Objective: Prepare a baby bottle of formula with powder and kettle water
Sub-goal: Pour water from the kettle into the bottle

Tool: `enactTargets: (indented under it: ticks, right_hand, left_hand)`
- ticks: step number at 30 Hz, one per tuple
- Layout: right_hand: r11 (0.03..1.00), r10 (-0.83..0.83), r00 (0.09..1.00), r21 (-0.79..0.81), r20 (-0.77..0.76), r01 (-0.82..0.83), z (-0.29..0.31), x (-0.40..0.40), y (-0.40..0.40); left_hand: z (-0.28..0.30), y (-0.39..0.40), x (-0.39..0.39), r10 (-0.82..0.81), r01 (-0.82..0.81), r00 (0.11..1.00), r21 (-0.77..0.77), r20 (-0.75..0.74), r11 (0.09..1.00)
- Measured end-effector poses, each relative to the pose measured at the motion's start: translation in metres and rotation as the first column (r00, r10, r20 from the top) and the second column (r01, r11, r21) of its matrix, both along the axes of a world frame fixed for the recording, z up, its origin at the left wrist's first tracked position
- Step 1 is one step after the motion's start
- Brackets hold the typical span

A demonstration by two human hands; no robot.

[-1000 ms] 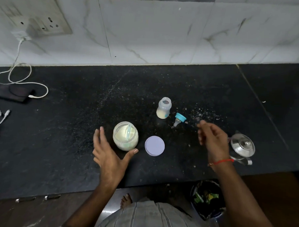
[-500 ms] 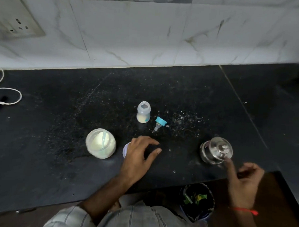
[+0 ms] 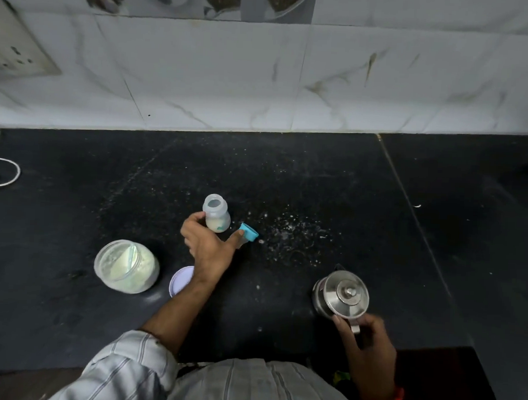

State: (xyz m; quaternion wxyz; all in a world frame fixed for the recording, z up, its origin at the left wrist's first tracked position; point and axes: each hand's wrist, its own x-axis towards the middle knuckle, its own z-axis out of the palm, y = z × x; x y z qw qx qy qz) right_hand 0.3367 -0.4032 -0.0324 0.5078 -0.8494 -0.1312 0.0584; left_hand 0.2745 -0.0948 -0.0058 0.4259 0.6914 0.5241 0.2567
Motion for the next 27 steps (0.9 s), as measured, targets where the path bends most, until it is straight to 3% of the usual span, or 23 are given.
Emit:
enactTargets:
  ticks: [4,13,20,27]
  right_hand:
    - [0.999,0.044,0.991,0.006,0.128,-0.045,-0.001,-0.001,0.001]
    - [0.983,0.016,0.996,0.183,-0.089,0.0,0.0,0.011,0.005]
    - [0.949,0.192,0.98,0.263,-0.045,-0.174,0.031,0.039,0.053]
    - [0.868,0.435,0.9,0.262,0.008,-0.422,0.062,0.085,0.13]
  left_hand:
    - [0.001,0.012,-0.001,-0.032,0.032,0.999,0.004,-0.005,0.999]
    - [-0.012,0.037,-0.006,-0.157,0.155,0.986,0.036,0.049,0.987]
    - [-0.007,0.054,-0.003,-0.366,0.365,0.93,0.071,0.005,0.928]
    - [-0.011,0.068,-0.002,-0.391,0.393,0.919,0.058,-0.045,0.918]
